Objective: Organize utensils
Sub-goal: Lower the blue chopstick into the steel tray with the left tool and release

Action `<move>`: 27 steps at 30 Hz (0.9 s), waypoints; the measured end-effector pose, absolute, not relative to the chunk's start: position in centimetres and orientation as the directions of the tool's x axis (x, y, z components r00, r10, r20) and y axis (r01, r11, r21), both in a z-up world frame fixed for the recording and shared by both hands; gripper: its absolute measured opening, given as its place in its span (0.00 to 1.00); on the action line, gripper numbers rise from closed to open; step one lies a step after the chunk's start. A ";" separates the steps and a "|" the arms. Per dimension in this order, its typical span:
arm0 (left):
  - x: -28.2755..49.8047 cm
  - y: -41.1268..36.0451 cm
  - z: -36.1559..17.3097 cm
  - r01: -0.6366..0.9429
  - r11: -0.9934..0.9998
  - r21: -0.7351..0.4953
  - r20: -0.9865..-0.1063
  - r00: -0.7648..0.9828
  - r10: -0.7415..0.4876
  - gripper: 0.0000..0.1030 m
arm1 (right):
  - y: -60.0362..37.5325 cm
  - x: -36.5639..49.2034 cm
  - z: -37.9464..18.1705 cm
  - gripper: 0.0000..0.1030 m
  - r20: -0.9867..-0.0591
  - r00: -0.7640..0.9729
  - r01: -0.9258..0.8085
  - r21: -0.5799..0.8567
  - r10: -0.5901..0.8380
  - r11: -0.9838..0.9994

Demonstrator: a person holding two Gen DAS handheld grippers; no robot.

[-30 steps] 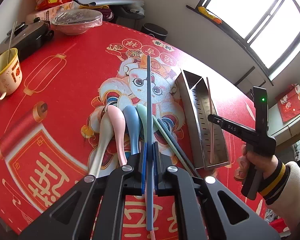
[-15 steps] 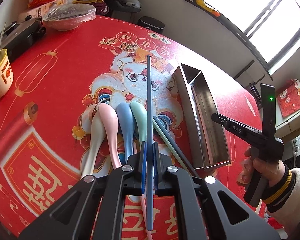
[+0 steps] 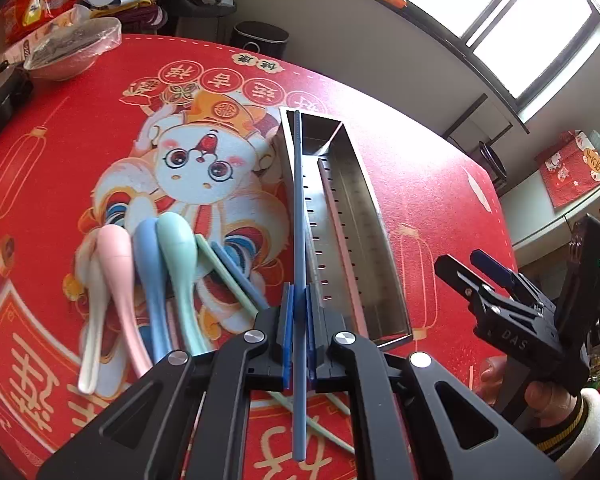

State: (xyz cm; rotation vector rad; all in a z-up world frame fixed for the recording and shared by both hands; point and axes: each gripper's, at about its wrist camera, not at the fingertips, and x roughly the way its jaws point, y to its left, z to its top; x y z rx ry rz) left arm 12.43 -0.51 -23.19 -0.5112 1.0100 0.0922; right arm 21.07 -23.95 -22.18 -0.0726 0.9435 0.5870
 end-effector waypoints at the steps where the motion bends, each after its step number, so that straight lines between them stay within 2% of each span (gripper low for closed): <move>1: 13.0 -1.0 -23.4 -0.306 0.876 -0.374 -0.827 0.537 -0.165 0.05 | -24.6 21.2 -22.2 0.85 -0.779 0.437 -0.506 0.201 0.450 0.839; 16: 21.9 -4.0 -27.6 -0.386 0.816 -0.430 -0.836 0.511 -0.198 0.05 | -32.6 21.9 -23.7 0.85 -0.805 0.423 -0.432 0.225 0.416 0.873; 27: 24.2 -4.8 -30.8 -0.426 0.790 -0.440 -0.859 0.456 -0.233 0.05 | -35.7 21.4 -23.9 0.85 -0.803 0.419 -0.403 0.253 0.423 0.879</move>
